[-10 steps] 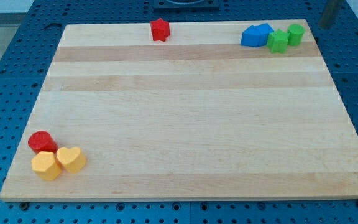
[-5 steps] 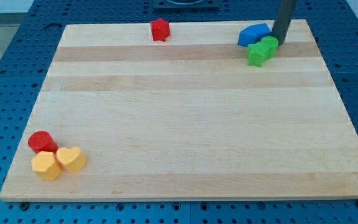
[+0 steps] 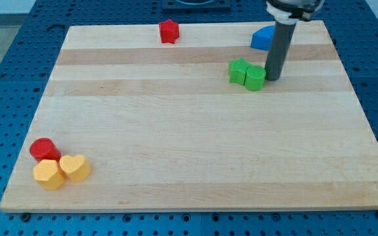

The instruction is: Slide the green circle along with the green star to the center

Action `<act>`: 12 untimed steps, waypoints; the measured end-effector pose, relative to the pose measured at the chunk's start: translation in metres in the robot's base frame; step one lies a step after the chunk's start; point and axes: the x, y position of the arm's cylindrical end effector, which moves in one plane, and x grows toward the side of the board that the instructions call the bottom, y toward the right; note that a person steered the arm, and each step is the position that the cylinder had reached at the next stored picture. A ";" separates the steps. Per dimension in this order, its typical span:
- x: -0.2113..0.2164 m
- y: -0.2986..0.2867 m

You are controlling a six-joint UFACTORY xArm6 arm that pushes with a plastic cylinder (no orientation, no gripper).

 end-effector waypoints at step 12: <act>-0.046 -0.005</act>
